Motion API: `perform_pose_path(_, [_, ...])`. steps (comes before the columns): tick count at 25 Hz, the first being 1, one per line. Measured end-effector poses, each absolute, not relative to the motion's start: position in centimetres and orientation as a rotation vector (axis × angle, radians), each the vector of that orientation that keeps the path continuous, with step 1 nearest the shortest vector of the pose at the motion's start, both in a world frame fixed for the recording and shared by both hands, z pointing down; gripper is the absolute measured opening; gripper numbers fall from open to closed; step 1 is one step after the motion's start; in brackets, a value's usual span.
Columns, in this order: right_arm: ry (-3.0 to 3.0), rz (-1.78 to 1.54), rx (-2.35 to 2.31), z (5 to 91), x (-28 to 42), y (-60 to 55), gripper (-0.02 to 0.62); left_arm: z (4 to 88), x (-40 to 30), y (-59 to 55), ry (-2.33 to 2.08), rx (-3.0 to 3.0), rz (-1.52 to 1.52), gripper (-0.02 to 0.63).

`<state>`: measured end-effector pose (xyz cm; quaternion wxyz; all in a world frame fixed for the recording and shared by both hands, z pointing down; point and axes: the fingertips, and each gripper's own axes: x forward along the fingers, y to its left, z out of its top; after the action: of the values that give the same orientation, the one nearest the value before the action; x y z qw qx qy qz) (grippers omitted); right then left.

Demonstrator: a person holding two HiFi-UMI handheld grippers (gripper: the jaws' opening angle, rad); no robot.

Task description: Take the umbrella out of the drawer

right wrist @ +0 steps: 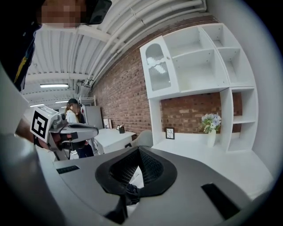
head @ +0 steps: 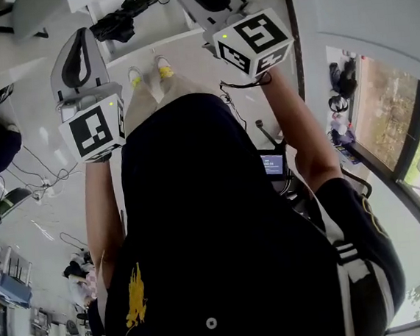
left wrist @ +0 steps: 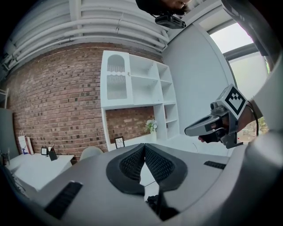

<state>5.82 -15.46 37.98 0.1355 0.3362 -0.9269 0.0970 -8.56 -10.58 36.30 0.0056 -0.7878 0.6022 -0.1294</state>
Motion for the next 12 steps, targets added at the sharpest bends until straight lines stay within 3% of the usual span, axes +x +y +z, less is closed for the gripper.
perform_pose_path(12, [-2.656, 0.28, 0.931, 40.6, 1.9, -15.0, 0.023, 40.4, -10.5, -10.8, 1.773, -2.552, -0.525, 0.018])
